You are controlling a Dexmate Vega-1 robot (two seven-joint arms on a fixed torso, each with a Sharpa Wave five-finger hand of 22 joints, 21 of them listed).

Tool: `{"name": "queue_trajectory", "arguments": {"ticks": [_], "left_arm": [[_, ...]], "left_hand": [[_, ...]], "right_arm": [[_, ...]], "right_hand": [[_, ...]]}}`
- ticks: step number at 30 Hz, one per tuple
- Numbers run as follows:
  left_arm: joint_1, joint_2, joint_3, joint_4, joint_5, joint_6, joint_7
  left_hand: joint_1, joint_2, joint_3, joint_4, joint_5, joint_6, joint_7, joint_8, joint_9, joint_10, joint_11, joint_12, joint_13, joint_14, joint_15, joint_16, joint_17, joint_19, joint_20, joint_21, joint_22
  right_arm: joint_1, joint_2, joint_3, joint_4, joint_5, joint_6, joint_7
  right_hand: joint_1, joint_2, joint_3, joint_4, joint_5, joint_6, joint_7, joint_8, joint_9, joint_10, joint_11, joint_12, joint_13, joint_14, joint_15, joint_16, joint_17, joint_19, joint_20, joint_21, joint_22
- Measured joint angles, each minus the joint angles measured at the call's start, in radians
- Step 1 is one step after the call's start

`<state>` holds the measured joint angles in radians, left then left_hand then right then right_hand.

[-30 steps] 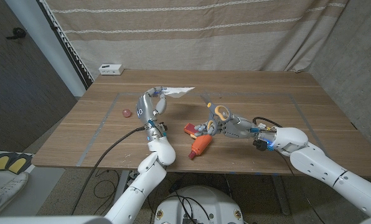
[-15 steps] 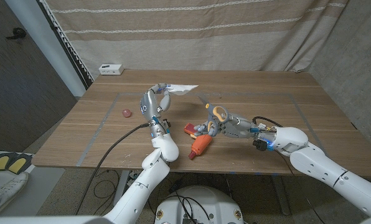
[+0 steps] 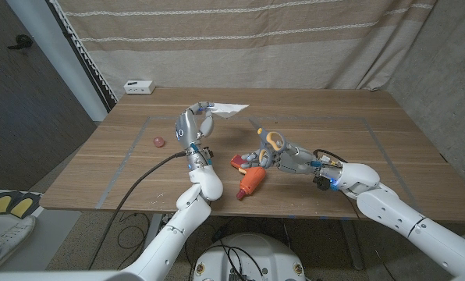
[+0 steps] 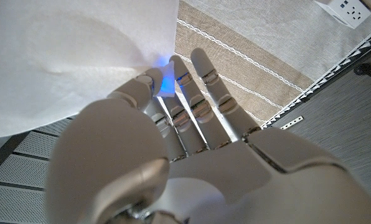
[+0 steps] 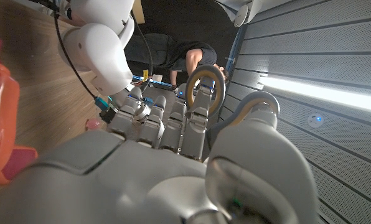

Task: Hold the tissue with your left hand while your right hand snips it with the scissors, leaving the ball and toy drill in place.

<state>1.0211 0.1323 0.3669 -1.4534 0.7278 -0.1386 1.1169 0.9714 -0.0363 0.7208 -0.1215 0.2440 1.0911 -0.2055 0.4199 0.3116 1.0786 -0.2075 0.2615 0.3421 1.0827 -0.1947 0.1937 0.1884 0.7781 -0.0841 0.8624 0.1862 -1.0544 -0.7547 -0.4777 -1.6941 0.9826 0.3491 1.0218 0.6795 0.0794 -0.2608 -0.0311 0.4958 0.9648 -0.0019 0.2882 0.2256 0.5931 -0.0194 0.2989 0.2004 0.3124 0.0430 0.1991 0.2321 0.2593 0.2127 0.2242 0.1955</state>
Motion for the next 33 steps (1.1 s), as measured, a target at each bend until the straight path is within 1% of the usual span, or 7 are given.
{"name": "queue_trajectory", "arguments": {"ticks": [3,6,12,18,21,30,33], "left_arm": [[-0.003,0.010,0.007,-0.008,-0.003,0.004,0.000],[-0.007,0.018,0.014,-0.014,-0.010,0.020,0.000],[-0.017,0.034,0.035,-0.026,-0.013,0.068,0.000],[-0.028,0.043,0.051,-0.029,0.000,0.105,0.000],[-0.035,0.046,0.058,-0.028,0.007,0.116,0.000],[-0.052,0.049,0.075,-0.012,0.037,0.135,0.000],[-0.057,0.053,0.081,-0.007,0.055,0.141,0.000]], "left_hand": [[0.000,0.000,0.000,0.000,0.000,0.000,0.000,0.000,-0.005,0.002,-0.002,0.000,0.000,0.000,0.000,0.000,0.000,0.000,0.000,0.000,0.000],[0.000,0.000,0.000,0.000,-0.004,0.000,0.000,0.000,-0.012,0.002,-0.002,0.000,0.000,0.000,0.000,0.000,0.000,0.000,0.000,0.000,0.000],[0.000,0.000,-0.004,-0.004,-0.009,0.008,0.007,-0.007,-0.036,0.002,-0.001,-0.007,0.000,0.000,0.000,0.000,0.000,0.000,0.000,0.008,0.000],[0.000,0.000,0.000,-0.008,-0.009,0.011,0.011,-0.007,-0.047,0.009,0.002,-0.008,-0.003,0.002,0.002,0.000,0.000,0.000,0.000,0.016,0.000],[0.000,0.000,0.000,-0.008,-0.009,0.011,0.011,-0.014,-0.051,0.012,-0.001,-0.008,-0.005,0.002,0.002,0.000,0.000,0.000,0.000,0.016,0.000],[0.000,0.000,0.000,-0.008,-0.009,0.011,0.011,-0.014,-0.061,0.019,-0.001,-0.009,-0.006,0.006,-0.002,0.000,0.000,0.000,0.000,0.016,0.000],[0.000,0.000,0.000,-0.008,-0.009,0.011,0.011,-0.015,-0.066,0.021,0.000,-0.009,-0.006,0.006,-0.002,0.000,0.000,0.000,0.000,0.016,0.000]], "right_arm": [[0.001,0.008,-0.001,0.007,0.008,0.003,0.010],[0.007,0.034,-0.001,0.033,0.014,0.007,0.020],[0.012,0.047,-0.001,0.042,0.015,0.009,0.025],[0.016,0.046,-0.001,0.040,0.003,0.010,0.025],[0.019,0.042,-0.001,0.034,-0.009,0.007,0.020],[0.019,0.034,-0.001,0.022,-0.024,0.007,0.011],[0.020,0.030,-0.003,0.018,-0.029,0.007,0.007]], "right_hand": [[0.005,0.005,0.000,-0.008,0.000,0.000,0.000,0.001,0.000,0.000,0.000,0.000,0.000,0.000,0.000,0.000,0.000,0.000,0.000,0.000,0.000],[0.009,0.001,0.000,-0.008,0.000,0.004,-0.004,0.004,0.005,0.000,0.000,0.000,0.000,0.000,0.000,0.000,0.000,0.004,0.004,0.000,0.000],[0.015,0.006,0.000,-0.008,0.000,0.003,-0.004,0.005,0.009,0.000,0.000,0.000,0.000,0.000,0.000,0.000,-0.005,0.005,0.005,0.000,0.000],[0.015,0.006,0.000,-0.008,0.000,-0.001,0.000,0.005,0.014,-0.004,0.004,0.000,0.000,0.000,0.000,0.000,-0.005,0.011,0.000,0.000,0.000],[0.015,0.006,0.000,-0.008,0.000,-0.010,0.002,0.005,0.014,-0.006,0.005,0.000,0.000,-0.002,0.002,0.000,-0.005,0.013,0.002,0.000,0.000],[0.015,0.006,0.000,-0.008,0.000,-0.019,0.001,0.005,0.022,-0.009,0.009,0.000,0.000,-0.002,0.009,0.000,-0.009,0.016,0.005,0.000,-0.005],[0.015,0.006,0.000,-0.008,0.000,-0.020,0.002,0.000,0.023,-0.009,0.009,0.000,0.000,0.002,0.013,0.000,-0.009,0.016,0.005,0.000,-0.005]]}}
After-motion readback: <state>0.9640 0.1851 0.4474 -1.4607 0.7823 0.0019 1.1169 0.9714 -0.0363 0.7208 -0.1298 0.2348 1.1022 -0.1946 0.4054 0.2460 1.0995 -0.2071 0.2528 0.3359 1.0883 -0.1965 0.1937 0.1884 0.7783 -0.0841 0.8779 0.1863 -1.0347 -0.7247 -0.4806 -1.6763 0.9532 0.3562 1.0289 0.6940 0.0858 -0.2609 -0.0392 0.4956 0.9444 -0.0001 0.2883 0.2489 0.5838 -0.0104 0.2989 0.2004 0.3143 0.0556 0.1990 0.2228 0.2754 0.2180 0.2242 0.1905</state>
